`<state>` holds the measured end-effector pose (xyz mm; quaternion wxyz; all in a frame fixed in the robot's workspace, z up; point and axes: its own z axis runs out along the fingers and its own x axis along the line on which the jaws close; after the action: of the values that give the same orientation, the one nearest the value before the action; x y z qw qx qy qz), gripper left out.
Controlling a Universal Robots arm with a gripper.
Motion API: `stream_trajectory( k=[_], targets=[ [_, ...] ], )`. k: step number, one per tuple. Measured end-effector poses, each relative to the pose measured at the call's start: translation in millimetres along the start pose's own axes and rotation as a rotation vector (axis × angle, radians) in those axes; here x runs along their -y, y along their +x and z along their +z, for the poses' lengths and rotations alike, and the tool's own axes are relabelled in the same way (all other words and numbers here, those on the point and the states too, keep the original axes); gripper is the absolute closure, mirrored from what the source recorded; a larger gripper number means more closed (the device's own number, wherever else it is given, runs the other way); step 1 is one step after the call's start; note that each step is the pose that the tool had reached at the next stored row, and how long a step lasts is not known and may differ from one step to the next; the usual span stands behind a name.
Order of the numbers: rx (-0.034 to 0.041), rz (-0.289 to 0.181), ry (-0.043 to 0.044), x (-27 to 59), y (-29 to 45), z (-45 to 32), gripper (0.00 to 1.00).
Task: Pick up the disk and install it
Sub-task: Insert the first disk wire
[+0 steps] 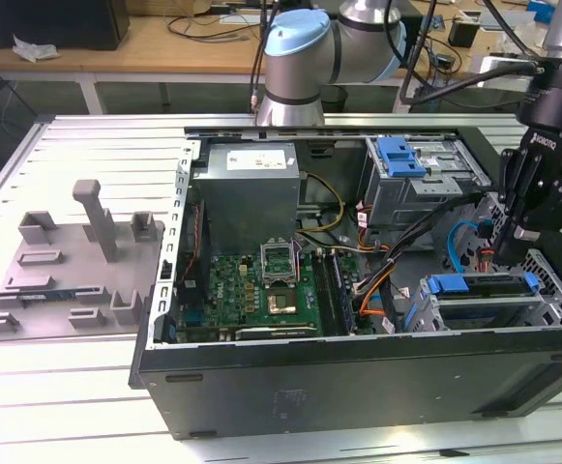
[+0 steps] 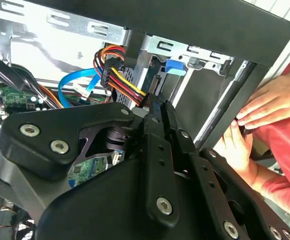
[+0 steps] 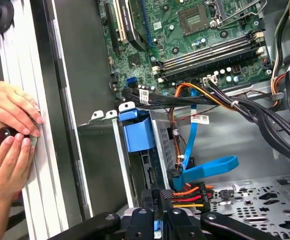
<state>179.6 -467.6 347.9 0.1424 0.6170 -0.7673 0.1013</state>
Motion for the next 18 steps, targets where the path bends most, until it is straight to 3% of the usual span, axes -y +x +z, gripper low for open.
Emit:
stream_trajectory(
  k=[2,7,9,13,15,17,18],
  targets=[
    [0.0074,-0.017,0.0045,-0.6,1.8,0.8,0.83],
    [0.0081,-0.039,0.0124,-2.5,13.0,4.9,0.83],
    [0.0203,-0.059,0.017,-3.1,14.5,5.4,0.83],
    [0.0629,-0.101,0.0234,-3.1,14.6,5.4,0.83],
    [0.0986,-0.124,0.0252,-3.2,14.6,5.4,0.83],
    [0.1178,-0.135,0.0259,-3.1,14.6,5.4,0.83],
    [0.1394,-0.146,0.0271,-3.1,14.6,5.5,0.83]
  ],
)
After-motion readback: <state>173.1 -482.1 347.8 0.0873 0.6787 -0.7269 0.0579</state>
